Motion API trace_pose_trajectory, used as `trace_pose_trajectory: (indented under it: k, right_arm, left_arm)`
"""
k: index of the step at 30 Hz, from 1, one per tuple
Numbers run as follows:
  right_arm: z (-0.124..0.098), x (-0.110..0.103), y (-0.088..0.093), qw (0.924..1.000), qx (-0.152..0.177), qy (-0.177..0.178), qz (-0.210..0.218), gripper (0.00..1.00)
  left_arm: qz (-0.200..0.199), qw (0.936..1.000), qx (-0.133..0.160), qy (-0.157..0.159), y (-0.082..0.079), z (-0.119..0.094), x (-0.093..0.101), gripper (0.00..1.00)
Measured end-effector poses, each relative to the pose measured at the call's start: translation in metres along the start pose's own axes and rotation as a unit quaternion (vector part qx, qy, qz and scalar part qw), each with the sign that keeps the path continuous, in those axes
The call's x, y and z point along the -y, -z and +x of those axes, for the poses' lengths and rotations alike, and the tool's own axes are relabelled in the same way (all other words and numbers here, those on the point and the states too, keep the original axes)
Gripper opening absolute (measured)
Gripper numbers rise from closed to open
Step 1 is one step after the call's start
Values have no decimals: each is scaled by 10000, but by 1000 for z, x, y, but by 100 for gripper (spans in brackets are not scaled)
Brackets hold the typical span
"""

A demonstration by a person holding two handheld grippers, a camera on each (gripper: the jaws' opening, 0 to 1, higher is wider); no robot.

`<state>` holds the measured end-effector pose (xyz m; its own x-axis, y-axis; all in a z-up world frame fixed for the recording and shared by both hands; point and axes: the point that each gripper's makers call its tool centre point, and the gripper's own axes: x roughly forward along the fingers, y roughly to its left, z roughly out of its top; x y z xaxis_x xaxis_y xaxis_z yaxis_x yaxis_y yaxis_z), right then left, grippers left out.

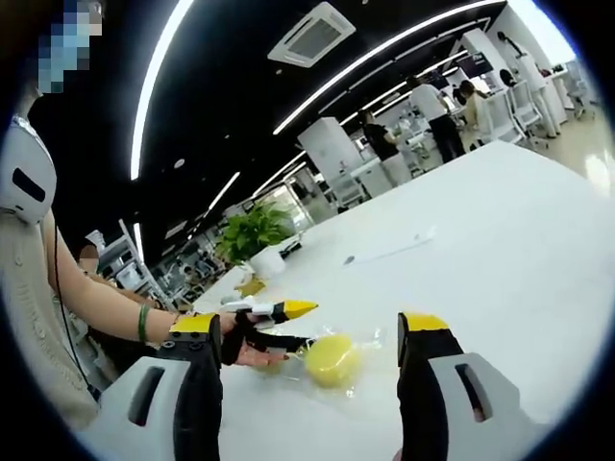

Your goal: Compare the silicone blocks by pressing each to a similar depth, holding the contact briefly, and releasing to observe deformation and rebound differences across the visible hardness samples.

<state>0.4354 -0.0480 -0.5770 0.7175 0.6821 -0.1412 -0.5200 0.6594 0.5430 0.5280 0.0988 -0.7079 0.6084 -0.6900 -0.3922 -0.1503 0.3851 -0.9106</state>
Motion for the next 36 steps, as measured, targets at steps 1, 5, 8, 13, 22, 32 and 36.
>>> trace_pose_trajectory:
  k: [1, 5, 8, 13, 22, 32, 36]
  right_arm:
    - [0, 0, 0, 10000, 0, 2, 3, 69]
    - [-1, 3, 2, 10000, 4, 20, 37, 69]
    - [-1, 4, 2, 10000, 10, 32, 48, 68]
    - [-2, 5, 2, 10000, 28, 43, 55, 68]
    - [-2, 9, 7, 9999, -28, 105, 51, 65]
    - [-1, 2, -1, 9999, 85, -30, -74, 71]
    - [-2, 1, -2, 9999, 69, -10, -139, 70]
  left_arm:
    - [67, 10000, -46, -51, 0, 2, -1, 54]
    - [100, 9996, -176, -177, 1, 8, -4, 46]
    - [280, 9980, -419, -384, 7, 10, -11, 37]
    - [409, 9954, -582, -637, 10, 14, -22, 19]
    - [127, 9952, -648, -716, 19, 16, -24, 8]
    - [721, 9933, -601, -679, 21, 15, -18, 0]
    - [1037, 9903, -577, -725, 18, 15, -17, 0]
